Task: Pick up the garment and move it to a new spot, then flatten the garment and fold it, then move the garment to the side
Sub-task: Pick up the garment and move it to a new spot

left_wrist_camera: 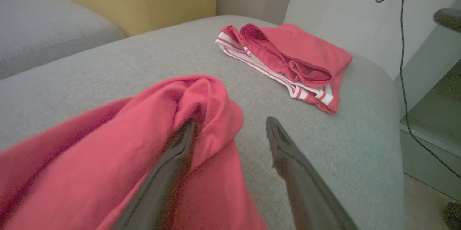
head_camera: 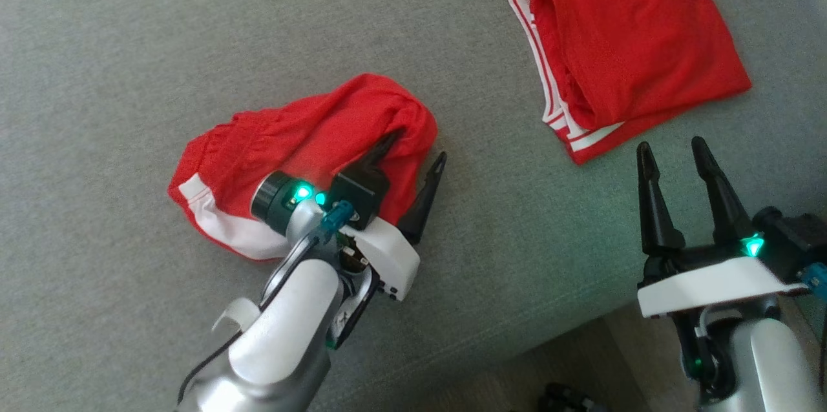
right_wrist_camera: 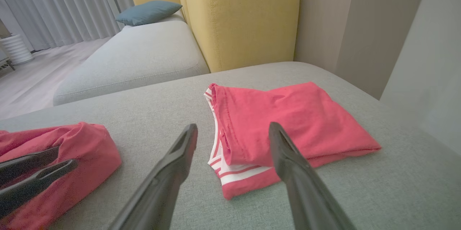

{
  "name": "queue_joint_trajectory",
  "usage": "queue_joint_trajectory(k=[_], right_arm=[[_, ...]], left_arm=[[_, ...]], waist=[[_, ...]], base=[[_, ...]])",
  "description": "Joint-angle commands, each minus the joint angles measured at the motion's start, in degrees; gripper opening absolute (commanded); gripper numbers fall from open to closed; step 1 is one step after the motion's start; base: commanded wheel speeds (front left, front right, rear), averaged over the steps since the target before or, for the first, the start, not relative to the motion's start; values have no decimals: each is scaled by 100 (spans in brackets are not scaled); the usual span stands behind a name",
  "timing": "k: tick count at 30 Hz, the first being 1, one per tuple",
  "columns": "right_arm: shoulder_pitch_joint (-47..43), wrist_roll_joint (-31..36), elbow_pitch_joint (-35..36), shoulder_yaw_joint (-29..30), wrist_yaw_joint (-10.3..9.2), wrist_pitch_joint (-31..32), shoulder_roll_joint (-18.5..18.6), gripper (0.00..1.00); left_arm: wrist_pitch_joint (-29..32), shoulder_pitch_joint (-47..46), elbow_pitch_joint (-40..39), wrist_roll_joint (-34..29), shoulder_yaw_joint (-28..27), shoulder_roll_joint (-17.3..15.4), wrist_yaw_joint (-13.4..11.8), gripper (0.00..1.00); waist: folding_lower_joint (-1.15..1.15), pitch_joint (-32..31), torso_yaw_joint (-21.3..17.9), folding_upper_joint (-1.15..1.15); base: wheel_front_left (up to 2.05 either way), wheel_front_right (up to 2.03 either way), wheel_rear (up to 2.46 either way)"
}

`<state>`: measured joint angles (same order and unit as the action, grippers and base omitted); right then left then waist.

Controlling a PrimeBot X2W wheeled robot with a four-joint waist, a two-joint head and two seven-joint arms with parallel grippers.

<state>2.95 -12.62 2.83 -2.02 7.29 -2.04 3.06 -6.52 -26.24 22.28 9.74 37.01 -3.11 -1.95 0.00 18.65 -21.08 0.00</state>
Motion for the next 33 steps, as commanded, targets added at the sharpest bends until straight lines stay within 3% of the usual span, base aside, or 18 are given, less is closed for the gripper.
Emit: queue_joint_trajectory(k=[1, 9, 18, 23, 26, 33], right_arm=[[142, -15, 160, -104, 20, -68, 22, 100], [54, 91, 200, -31, 20, 33, 49, 100], [-92, 177, 415, -19, 20, 247, 143, 100], [-153, 203, 477, -28, 20, 339, 191, 100], [-198, 220, 507, -40, 20, 403, 218, 100], [-369, 223, 502, -86, 20, 500, 232, 100]], left_arm=[[-132, -232, -239, 11, -92, 18, -6, 100], [-628, 41, -886, -4, -219, -98, -352, 100], [-804, 619, -1444, 187, -1211, -593, -1150, 100], [-833, 938, -1555, 303, -1652, -804, -1381, 100], [-842, 1174, -1640, 379, -1877, -954, -1401, 100], [-846, 1607, -1769, 586, -2205, -1195, -1175, 100]], waist=[[0, -76, 96, 0], [0, -509, 758, 0], [0, -787, 1564, 0], [0, -871, 1863, 0], [0, -937, 2020, 0], [0, -1135, 2145, 0]], base=[[0, 0, 0], [0, 0, 0], [0, 0, 0], [0, 0, 0], [0, 0, 0], [0, 0, 0]])
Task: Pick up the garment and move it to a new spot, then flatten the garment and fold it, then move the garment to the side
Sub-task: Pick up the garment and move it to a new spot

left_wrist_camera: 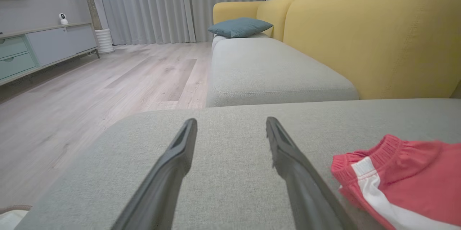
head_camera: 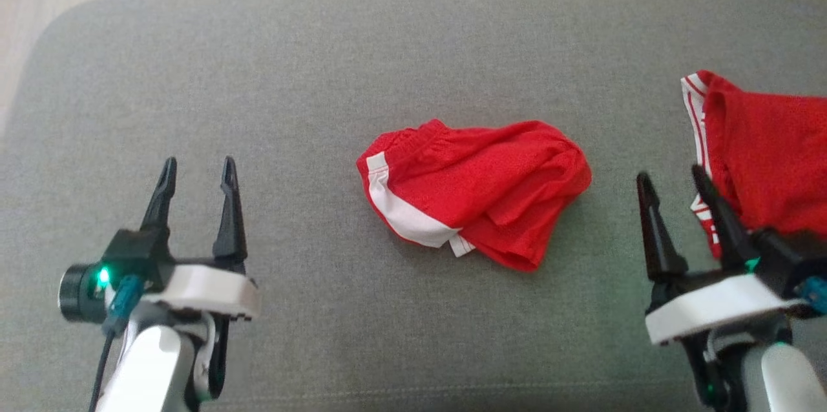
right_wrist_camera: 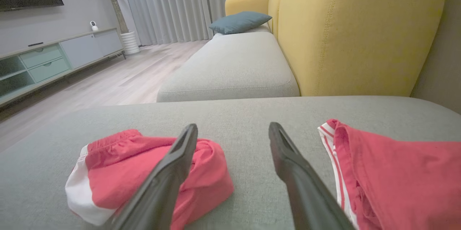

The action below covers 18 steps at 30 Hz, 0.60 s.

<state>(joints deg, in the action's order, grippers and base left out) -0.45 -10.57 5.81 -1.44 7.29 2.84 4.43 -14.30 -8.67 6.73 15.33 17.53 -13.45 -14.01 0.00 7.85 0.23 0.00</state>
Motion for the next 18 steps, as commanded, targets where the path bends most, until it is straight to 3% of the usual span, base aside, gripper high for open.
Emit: queue_joint_trajectory(k=[1, 7, 18], right_arm=[[-63, 24, 200, -156, 20, 27, 93, 100], [-258, 29, 199, -227, 20, 95, 88, 100], [-417, 28, 238, -236, 20, 170, 43, 100]], left_arm=[[-68, -97, -212, 29, -258, -191, 69, 100], [-69, 159, -224, 10, -163, -298, 230, 100], [-68, 382, -248, -19, -42, -314, 191, 100]], waist=[[0, -90, 10, 0], [0, -276, -58, 0], [0, -424, -114, 0]], base=[[0, 0, 0], [0, 0, 0], [0, 0, 0]])
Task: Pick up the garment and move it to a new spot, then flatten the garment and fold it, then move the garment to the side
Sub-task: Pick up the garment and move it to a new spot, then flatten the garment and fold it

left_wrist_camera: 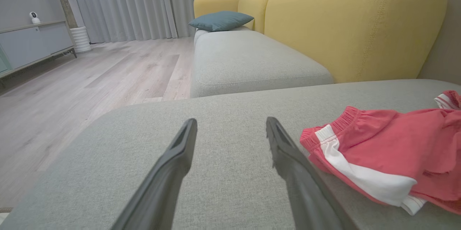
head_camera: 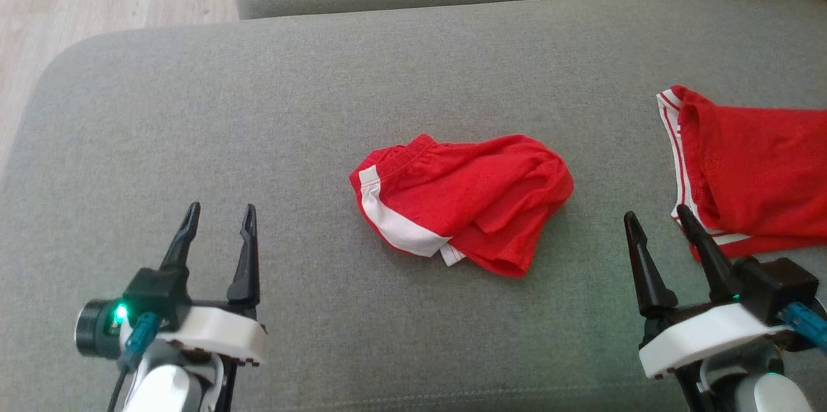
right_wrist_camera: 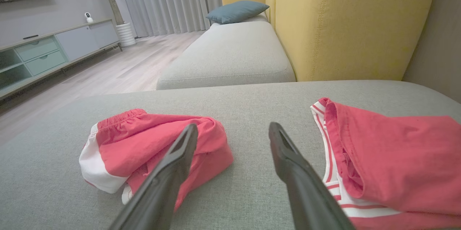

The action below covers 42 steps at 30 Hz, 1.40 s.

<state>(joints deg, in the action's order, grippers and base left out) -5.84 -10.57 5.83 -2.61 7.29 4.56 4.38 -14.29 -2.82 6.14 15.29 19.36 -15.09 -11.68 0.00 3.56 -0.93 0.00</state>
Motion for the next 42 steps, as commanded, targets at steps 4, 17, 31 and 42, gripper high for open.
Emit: queue_joint_trajectory(k=[4, 17, 31, 42], right_arm=[[127, 34, 245, -113, 20, 12, 46, 100], [120, 42, 225, -164, 20, 94, 22, 100], [556, -202, -336, -1219, 20, 834, 313, 100], [1562, -559, -1352, -1585, 20, 766, 172, 100]], left_arm=[[-69, -216, -192, -27, -211, -158, -72, 100], [-69, -261, -226, -33, -158, -173, -103, 100], [-65, -627, -314, -127, -24, -144, -89, 100], [-69, -1031, -290, -217, 69, 23, -39, 100]], waist=[[0, 12, 17, 0], [0, 33, 61, 0], [0, 480, 205, 0], [0, 991, 427, 0]], base=[[0, 0, 0], [0, 0, 0], [0, 0, 0], [0, 0, 0]])
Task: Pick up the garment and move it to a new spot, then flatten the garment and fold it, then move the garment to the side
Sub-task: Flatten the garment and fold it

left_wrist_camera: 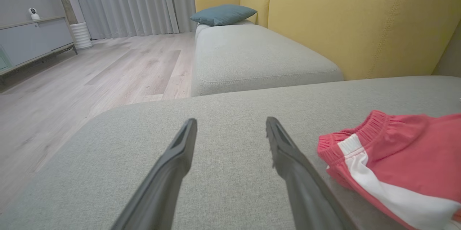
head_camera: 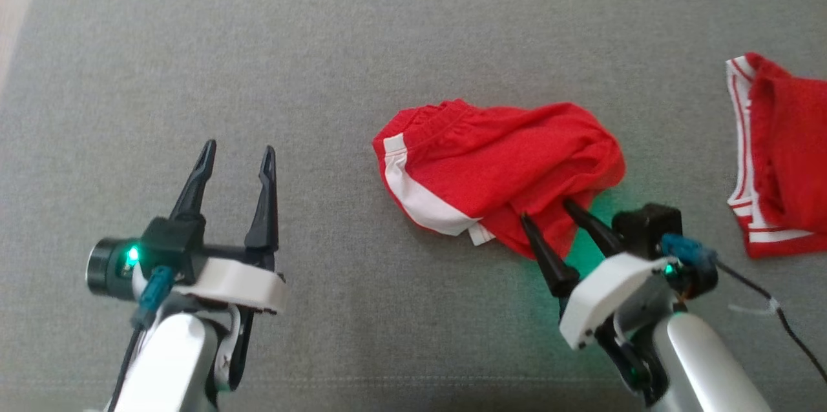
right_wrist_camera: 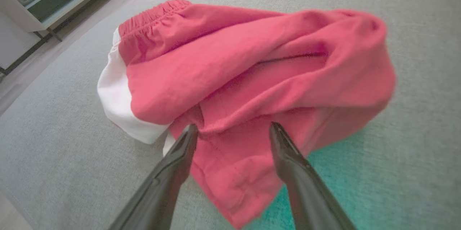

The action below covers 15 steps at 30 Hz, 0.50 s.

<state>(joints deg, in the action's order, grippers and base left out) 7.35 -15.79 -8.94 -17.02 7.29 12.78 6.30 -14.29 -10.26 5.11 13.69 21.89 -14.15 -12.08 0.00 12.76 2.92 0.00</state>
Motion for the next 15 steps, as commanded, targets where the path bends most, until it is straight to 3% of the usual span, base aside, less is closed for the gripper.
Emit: queue_joint_trajectory(k=[1, 3, 4, 5, 6, 15], right_arm=[[316, -72, 51, -144, 20, -74, -36, 100], [443, -146, -77, -165, 20, -106, -62, 100], [495, -187, -123, -185, 20, -131, -73, 86], [534, -217, -163, -205, 20, -143, -80, 36], [561, -236, -183, -216, 20, -157, -76, 0], [429, -257, 541, -14, 20, -213, 437, 0]], left_arm=[[-70, -306, -194, -68, -186, -61, 1, 100], [-70, -331, -201, -86, -196, -43, 3, 100], [-70, -338, -200, -94, -202, -35, 7, 100], [-70, -345, -198, -100, -208, -26, 11, 100], [-70, -351, -195, -106, -211, -15, 16, 100], [-70, -368, -198, -163, -278, 62, 46, 100]], waist=[[0, 100, 49, 0], [0, 140, 55, 0], [0, 155, 55, 0], [0, 165, 54, 0], [0, 171, 55, 0], [0, 140, 12, 0]], base=[[0, 0, 0], [0, 0, 0], [0, 0, 0], [0, 0, 0], [0, 0, 0], [0, 0, 0]])
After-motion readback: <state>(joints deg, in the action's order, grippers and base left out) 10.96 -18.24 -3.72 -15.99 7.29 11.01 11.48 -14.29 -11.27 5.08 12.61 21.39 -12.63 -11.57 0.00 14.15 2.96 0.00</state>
